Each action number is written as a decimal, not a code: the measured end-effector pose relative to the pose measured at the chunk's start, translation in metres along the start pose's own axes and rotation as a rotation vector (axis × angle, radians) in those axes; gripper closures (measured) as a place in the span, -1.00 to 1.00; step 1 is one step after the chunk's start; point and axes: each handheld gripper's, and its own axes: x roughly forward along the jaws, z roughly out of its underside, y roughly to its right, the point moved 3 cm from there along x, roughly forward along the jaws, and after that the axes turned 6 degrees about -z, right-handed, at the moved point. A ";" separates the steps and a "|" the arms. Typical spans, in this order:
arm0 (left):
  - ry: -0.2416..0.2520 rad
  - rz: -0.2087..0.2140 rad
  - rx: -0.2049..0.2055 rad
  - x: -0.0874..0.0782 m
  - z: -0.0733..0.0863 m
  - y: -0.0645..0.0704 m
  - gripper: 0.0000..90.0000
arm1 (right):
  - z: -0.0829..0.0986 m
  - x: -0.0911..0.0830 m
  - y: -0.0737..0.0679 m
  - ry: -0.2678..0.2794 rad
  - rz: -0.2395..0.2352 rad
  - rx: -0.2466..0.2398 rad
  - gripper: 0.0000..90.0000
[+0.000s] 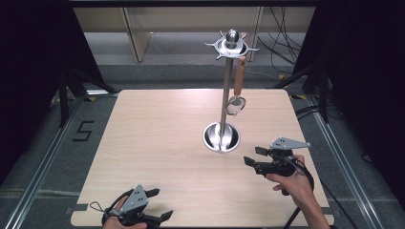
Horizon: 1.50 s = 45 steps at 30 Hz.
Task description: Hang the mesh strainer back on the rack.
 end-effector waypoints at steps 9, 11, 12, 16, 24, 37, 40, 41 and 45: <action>-0.013 -0.011 0.022 -0.001 0.000 -0.001 -0.67 | 0.011 0.004 -0.004 -0.021 -0.022 0.015 -0.22; -0.007 -0.005 0.049 -0.001 -0.001 -0.003 -0.67 | 0.012 0.005 -0.002 -0.008 -0.025 -0.020 -0.23; -0.005 -0.003 0.052 -0.001 -0.001 -0.003 -0.67 | 0.013 0.004 -0.005 -0.027 -0.024 0.011 -0.24; 0.006 0.001 0.030 0.000 -0.001 -0.001 -0.67 | 0.017 0.005 -0.007 -0.033 -0.030 0.014 -0.25; 0.003 0.004 0.033 0.000 -0.001 0.000 -0.67 | 0.025 0.007 -0.005 -0.034 -0.035 0.003 -0.27; 0.006 0.006 0.000 0.001 0.000 0.002 -0.67 | 0.036 0.010 -0.012 0.010 -0.058 -0.010 -0.39; 0.005 0.005 0.000 0.001 0.000 0.002 -0.67 | 0.040 0.009 -0.014 -0.004 -0.053 -0.010 -0.43; 0.006 0.005 0.000 0.001 0.000 0.002 -0.67 | 0.040 0.009 -0.017 0.003 -0.069 0.016 -0.45; -0.005 0.008 0.006 0.001 0.000 0.002 -0.67 | 0.044 0.009 -0.017 -0.003 -0.069 0.001 -0.51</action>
